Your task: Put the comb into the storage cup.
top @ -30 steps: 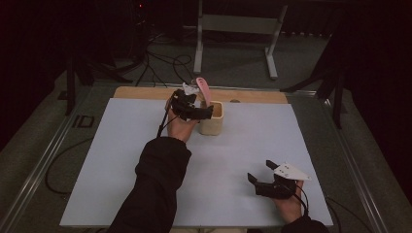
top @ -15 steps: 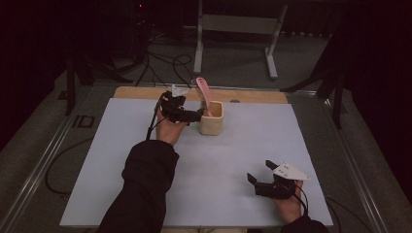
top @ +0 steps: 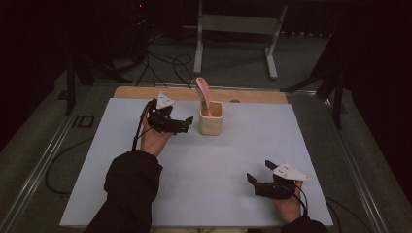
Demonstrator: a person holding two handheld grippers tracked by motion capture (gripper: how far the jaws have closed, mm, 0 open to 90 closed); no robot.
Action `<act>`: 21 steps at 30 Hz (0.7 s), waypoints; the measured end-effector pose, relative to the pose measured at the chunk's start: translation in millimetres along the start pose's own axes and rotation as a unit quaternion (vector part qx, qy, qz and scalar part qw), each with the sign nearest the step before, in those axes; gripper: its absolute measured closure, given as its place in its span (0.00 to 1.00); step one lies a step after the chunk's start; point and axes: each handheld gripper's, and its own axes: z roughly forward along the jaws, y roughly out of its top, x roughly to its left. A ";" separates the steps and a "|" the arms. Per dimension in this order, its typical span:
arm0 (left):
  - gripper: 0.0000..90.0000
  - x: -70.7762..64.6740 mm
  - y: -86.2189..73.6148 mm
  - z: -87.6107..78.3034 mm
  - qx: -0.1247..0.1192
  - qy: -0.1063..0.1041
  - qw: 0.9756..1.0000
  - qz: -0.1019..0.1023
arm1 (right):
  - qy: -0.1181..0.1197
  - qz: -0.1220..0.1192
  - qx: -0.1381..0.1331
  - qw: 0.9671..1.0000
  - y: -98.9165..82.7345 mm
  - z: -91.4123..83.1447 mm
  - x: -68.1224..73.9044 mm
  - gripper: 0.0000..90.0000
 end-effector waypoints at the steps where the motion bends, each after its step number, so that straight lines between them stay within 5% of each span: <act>1: 0.00 1.1 -2.6 -2.8 0.000 0.000 1.000 -0.001 | 0.000 0.000 0.001 1.000 0.0 0.1 0.2 0.13; 21: 0.00 15.4 -54.3 -63.4 -0.004 0.018 1.000 0.011 | 0.001 -0.004 -0.002 1.000 0.5 0.9 3.6 0.13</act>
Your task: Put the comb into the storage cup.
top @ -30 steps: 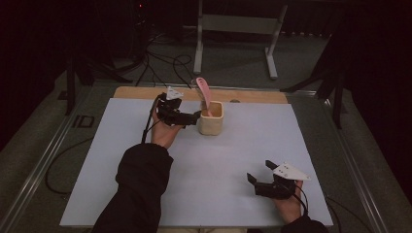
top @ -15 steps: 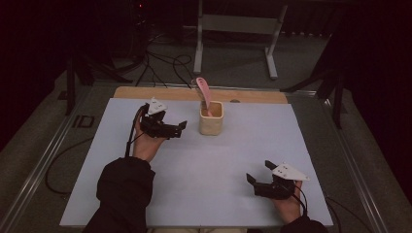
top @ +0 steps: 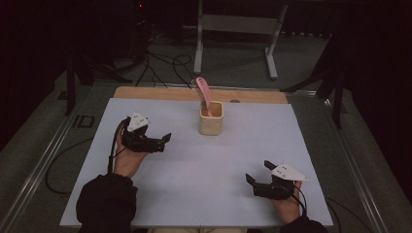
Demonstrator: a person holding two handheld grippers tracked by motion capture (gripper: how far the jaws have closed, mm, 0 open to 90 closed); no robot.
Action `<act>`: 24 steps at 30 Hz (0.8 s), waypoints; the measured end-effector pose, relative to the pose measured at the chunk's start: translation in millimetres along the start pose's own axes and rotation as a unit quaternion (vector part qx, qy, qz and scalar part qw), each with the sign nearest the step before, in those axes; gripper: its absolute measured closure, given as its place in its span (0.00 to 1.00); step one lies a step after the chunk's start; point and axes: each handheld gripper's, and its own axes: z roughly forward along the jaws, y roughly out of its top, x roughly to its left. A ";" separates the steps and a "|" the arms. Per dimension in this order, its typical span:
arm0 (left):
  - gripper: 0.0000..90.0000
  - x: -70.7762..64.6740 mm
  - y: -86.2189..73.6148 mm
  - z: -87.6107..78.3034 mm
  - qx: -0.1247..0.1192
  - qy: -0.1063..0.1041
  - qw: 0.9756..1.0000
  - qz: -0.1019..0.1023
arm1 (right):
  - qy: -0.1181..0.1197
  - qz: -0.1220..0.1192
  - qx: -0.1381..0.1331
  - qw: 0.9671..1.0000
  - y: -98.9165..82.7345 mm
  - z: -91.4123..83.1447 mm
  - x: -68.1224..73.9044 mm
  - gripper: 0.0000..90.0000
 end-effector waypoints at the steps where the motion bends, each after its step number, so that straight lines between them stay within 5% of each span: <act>1: 0.00 0.4 -4.5 -2.4 0.001 0.001 1.000 0.001 | 0.000 -0.001 0.000 1.000 0.1 -0.1 0.2 0.13; 14: 0.00 3.1 -65.2 -29.1 -0.005 0.020 1.000 -0.013 | 0.000 -0.002 -0.014 1.000 1.8 -2.2 1.5 0.13; 24: 0.00 4.4 -90.7 -47.3 -0.026 0.030 0.999 -0.013 | -0.003 0.002 -0.036 0.999 9.2 -8.4 -2.7 0.11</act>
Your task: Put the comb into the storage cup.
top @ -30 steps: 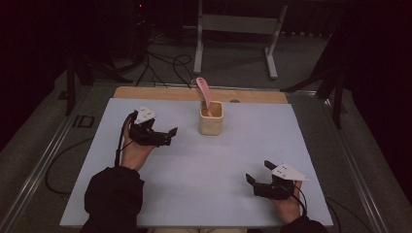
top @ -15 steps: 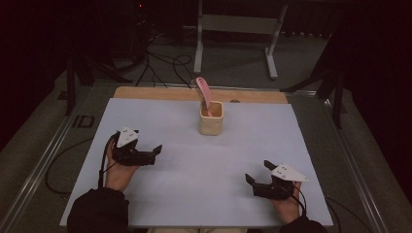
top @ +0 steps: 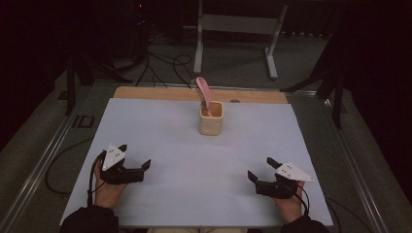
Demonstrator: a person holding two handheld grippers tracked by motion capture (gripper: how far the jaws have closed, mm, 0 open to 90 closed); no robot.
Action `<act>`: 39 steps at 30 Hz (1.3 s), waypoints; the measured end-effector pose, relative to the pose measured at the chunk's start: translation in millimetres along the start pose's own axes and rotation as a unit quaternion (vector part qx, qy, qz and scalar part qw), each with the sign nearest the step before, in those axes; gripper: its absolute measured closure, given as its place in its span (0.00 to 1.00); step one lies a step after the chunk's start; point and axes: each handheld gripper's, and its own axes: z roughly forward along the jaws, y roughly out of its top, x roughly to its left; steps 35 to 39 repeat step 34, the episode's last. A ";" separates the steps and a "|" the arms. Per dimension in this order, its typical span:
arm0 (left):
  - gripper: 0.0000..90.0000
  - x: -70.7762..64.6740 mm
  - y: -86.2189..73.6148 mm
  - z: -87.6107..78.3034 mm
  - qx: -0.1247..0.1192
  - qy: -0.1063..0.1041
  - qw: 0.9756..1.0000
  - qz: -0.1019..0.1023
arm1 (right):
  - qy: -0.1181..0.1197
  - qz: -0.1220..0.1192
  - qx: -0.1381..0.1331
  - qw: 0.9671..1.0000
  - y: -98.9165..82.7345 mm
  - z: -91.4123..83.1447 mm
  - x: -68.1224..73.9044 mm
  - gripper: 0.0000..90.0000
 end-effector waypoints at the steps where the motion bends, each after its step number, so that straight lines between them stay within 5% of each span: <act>1: 0.00 0.3 -2.3 -2.3 0.000 0.002 1.000 0.003 | 0.000 0.002 -0.002 1.000 0.9 -0.5 -0.3 0.11; 17: 0.00 4.0 -11.5 -24.6 -0.063 0.028 0.998 -0.009 | -0.010 -0.002 -0.010 1.000 -1.1 -3.1 -5.4 0.11; 27: 0.00 10.8 -13.6 -29.7 -0.082 0.040 0.996 -0.023 | -0.012 -0.006 -0.002 1.000 -2.9 -0.8 -2.8 0.11; 39: 0.00 9.7 -14.8 -27.8 -0.078 0.042 0.996 -0.020 | -0.014 -0.009 0.004 1.000 -3.7 0.1 -2.6 0.11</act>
